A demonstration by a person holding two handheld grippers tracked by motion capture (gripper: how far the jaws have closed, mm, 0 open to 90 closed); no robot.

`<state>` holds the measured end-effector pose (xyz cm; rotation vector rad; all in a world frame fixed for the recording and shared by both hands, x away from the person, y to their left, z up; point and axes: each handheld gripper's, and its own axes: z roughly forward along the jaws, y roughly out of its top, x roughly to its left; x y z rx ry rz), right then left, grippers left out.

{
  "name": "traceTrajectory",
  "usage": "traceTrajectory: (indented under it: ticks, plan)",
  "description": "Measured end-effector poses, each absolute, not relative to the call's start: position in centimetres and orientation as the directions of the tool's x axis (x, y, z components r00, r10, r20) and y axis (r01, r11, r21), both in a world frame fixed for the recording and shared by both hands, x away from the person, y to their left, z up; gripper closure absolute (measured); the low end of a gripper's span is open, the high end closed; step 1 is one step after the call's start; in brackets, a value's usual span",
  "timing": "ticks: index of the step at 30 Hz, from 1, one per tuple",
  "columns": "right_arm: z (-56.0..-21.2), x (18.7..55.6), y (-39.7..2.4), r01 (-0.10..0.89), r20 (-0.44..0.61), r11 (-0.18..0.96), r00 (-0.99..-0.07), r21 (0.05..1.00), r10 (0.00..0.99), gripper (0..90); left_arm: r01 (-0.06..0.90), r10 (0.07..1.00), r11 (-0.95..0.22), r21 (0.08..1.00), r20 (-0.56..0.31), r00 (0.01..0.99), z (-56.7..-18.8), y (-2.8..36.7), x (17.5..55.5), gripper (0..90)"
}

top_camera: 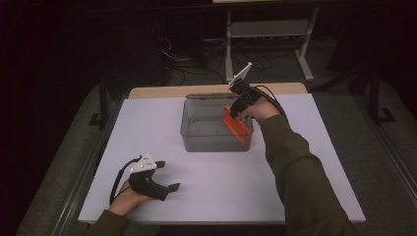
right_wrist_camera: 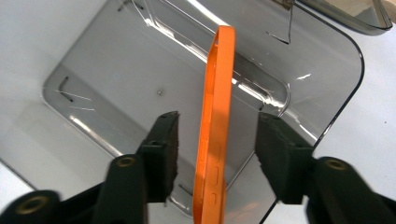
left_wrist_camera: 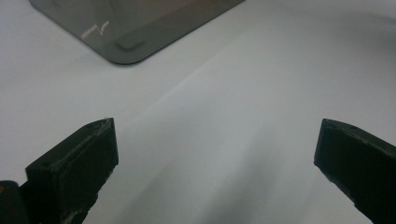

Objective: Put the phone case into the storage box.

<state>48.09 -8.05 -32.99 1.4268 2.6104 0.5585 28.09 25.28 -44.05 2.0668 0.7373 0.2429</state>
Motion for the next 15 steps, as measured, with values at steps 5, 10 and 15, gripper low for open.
traceTrajectory:
  ticks: [5, 10, 15]
  plan:
    - [-32.4, 47.8, -8.5, 0.772, 0.078, 0.484, -0.559, 0.411, 0.826, 36.5, 0.41, 0.588, -0.416, 0.812, -0.105, 0.802, -44.1, 25.3, 28.1, 0.0]
    - [-31.9, 47.2, -8.8, 0.745, 0.067, 0.494, -0.579, 0.448, 0.812, 25.0, 0.413, 0.589, -0.417, 0.81, -0.105, 0.801, -44.1, 25.3, 28.1, 0.0]
    - [-31.9, 46.6, -9.2, 0.722, 0.067, 0.495, -0.594, 0.484, 0.802, 16.1, 0.414, 0.592, -0.414, 0.811, -0.105, 0.799, -44.1, 25.3, 28.2, 0.0]
